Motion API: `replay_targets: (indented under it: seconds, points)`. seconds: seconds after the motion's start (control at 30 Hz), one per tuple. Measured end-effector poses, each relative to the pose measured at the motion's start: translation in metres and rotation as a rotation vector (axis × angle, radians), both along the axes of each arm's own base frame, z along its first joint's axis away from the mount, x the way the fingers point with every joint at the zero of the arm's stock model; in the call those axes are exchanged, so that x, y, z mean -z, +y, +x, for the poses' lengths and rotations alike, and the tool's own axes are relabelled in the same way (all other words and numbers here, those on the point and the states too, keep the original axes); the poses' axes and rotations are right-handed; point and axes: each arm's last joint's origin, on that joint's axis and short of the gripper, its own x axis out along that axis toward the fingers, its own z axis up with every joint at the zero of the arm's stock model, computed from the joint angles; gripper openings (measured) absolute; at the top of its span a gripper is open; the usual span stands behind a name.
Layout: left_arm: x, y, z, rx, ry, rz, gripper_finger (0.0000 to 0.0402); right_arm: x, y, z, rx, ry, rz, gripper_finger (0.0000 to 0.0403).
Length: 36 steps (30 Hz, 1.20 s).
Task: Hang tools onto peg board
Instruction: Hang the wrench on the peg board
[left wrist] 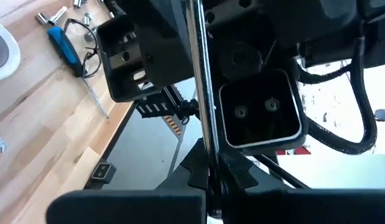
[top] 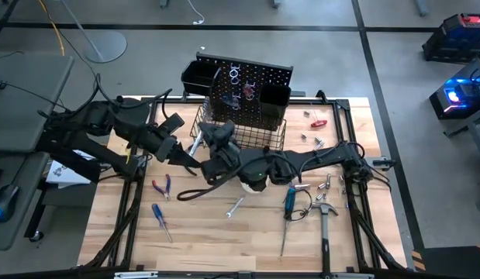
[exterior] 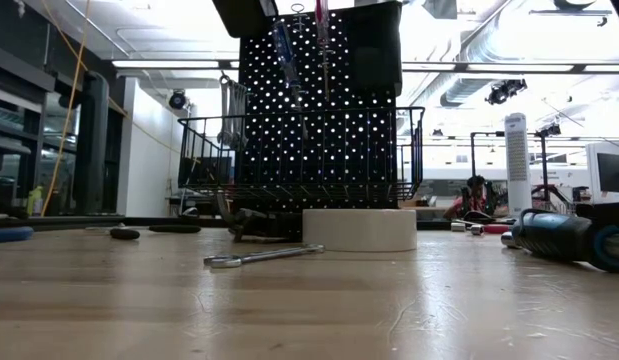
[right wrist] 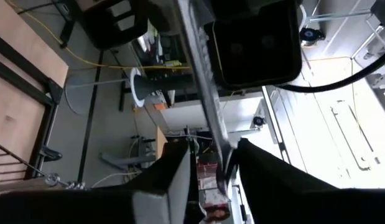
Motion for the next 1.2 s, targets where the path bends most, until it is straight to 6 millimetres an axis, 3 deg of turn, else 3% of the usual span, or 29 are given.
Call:
replay_targets:
  seconds: [0.27,0.43,0.7,0.9,1.2]
  points:
    - [0.0,0.005,0.002,-0.024,-0.003,-0.013,0.0001,0.001,0.001,0.0,0.005,-0.029,0.037,0.0016]
    - [-0.002,0.012,0.003,-0.041,-0.028,0.019,0.0016,0.002,0.001,-0.002,0.069,-0.061,0.083,0.0007]
    - [0.001,0.027,-0.009,-0.067,-0.011,0.17,0.0098,0.005,-0.001,-0.003,0.171,-0.046,0.085,0.0003]
    - [-0.002,0.038,-0.037,-0.113,-0.007,0.251,0.0145,0.011,0.0,-0.003,0.161,-0.038,0.115,0.0001]
    - [-0.009,0.047,-0.104,-0.293,-0.021,0.441,0.017,0.017,0.001,-0.005,0.145,-0.103,0.238,0.0001]
